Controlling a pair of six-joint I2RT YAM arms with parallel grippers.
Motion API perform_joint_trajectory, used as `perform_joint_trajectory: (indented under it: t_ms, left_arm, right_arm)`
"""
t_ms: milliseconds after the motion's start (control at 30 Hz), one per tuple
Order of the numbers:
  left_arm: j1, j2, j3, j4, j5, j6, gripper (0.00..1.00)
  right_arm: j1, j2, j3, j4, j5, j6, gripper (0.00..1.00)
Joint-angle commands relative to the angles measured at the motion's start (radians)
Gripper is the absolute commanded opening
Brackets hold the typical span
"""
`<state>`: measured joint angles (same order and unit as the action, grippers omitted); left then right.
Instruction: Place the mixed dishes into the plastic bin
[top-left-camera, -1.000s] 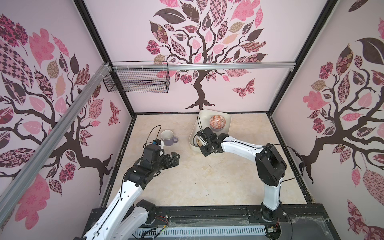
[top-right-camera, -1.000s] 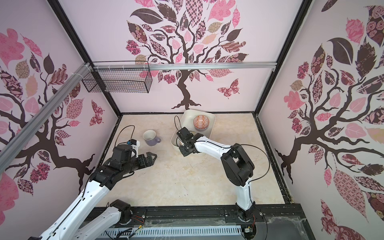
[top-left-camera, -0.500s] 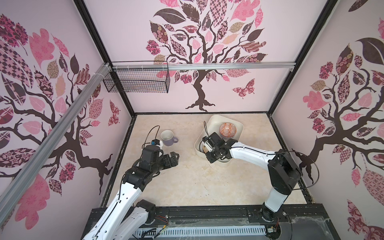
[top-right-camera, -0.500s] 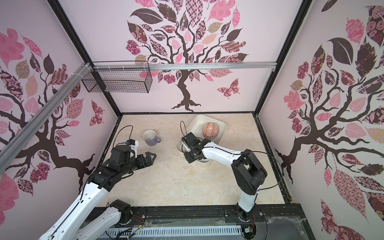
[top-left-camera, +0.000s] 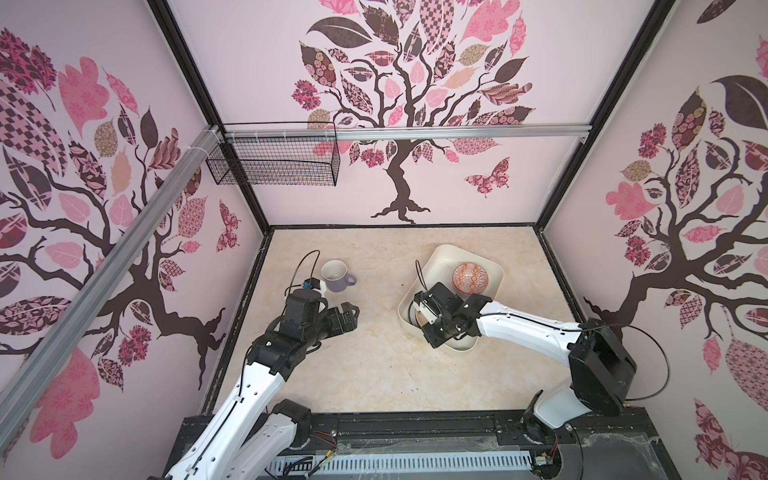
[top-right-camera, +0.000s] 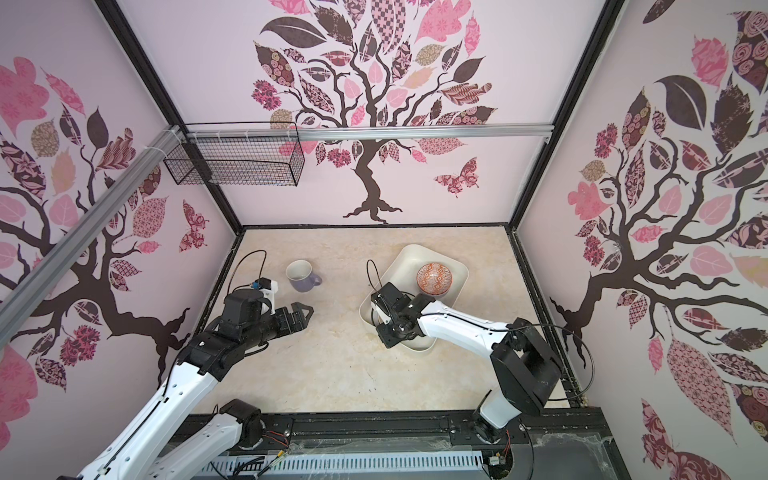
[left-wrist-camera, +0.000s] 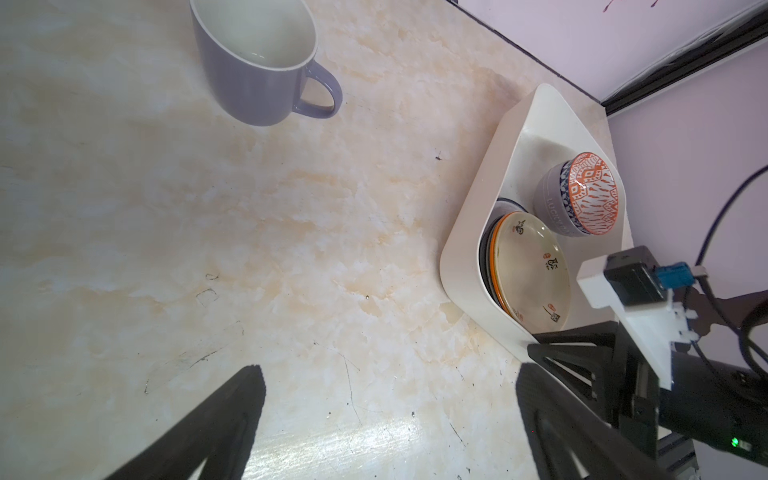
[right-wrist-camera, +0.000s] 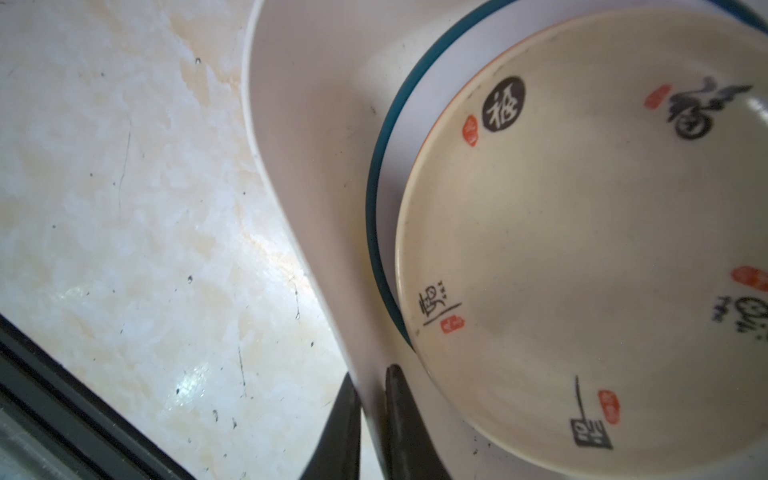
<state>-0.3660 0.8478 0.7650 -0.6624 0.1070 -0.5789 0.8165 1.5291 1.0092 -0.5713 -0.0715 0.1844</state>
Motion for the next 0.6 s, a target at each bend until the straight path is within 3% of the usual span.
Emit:
perform_joint_trajectory:
  t_ms: [0,167,233,333,467,567]
  left_arm:
    - [0.003,0.05,0.033,0.031,0.038,0.011,0.98]
    - [-0.016,0.111,0.056,0.081,0.056,0.011,0.98]
    - [-0.046,0.145,0.077,0.087,0.044,0.021,0.97]
    - [-0.111,0.209,0.123,0.083,-0.001,0.047,0.96]
    - [-0.146,0.318,0.181,0.099,0.002,0.065,0.91]
    - [-0.164,0.404,0.231,0.112,0.003,0.086,0.86]
  right_arm:
    - [0.033,-0.087,-0.032,-0.029,-0.051,0.067,0.15]
    - [0.036,-0.177,-0.076,-0.029,-0.005,0.097,0.29]
    - [0.037,-0.231,-0.073,-0.031,0.031,0.115,0.43]
    - [0.037,-0.306,-0.061,-0.036,0.091,0.149,0.54]
    - [0.031,-0.366,-0.04,-0.07,0.253,0.213,0.66]
    - [-0.008,-0.382,-0.027,-0.11,0.324,0.253,0.69]
